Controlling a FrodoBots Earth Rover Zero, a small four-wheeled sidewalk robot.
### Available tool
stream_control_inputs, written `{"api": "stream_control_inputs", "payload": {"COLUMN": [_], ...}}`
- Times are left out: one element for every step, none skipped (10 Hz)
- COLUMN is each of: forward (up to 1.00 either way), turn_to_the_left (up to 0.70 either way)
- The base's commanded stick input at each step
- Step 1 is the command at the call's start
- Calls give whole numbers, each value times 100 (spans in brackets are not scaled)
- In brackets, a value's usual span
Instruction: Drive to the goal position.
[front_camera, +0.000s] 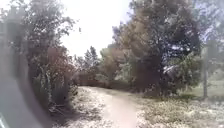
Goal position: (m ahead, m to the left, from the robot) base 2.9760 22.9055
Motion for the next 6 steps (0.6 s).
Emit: {"api": "stream_control_inputs", "payload": {"forward": [0,0,0,0,12,36], "turn_to_the_left": [0,0,0,0,0,0]}}
